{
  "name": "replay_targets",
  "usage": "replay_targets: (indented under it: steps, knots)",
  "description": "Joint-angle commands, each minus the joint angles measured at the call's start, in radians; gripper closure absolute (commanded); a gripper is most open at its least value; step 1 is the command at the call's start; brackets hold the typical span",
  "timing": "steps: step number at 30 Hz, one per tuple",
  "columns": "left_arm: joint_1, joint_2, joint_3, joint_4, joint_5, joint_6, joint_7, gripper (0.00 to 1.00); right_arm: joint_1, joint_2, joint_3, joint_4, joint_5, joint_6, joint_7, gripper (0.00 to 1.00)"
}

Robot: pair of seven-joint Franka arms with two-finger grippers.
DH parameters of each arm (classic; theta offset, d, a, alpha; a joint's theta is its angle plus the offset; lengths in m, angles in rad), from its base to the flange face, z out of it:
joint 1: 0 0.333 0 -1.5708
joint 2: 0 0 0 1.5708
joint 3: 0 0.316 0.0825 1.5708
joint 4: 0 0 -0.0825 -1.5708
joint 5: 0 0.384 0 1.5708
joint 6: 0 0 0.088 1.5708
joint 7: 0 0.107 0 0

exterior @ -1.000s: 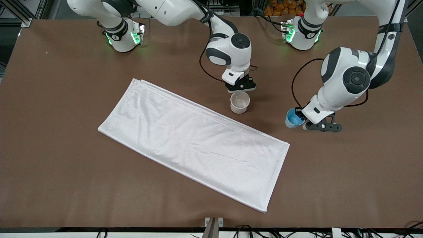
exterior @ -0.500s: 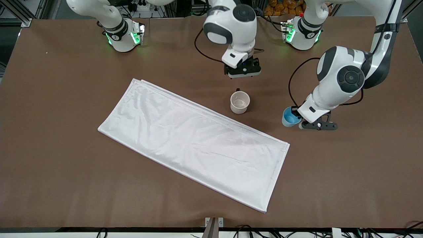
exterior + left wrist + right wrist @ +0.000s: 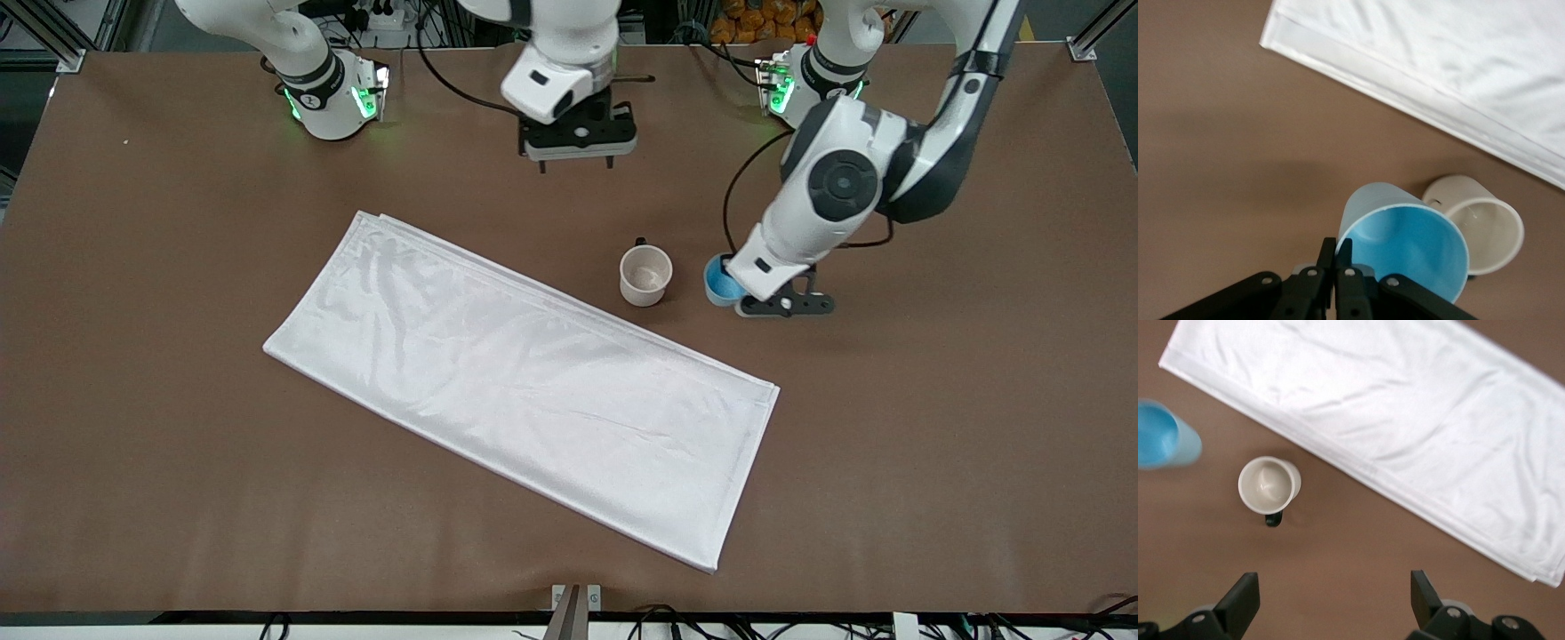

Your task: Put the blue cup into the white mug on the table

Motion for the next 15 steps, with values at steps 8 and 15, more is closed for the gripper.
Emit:
replay_targets:
  steps: [8,15]
  knots:
    - [0.002,0.011,-0.126,-0.015,0.005,-0.006,-0.153,1.00,-0.290,-0.238,0.011,-0.112,0.042,-0.003,-0.240,0.00]
    - [-0.046,0.091,-0.154,0.012,0.014,0.026,-0.215,1.00,-0.371,-0.264,-0.009,-0.112,0.042,-0.020,-0.309,0.00]
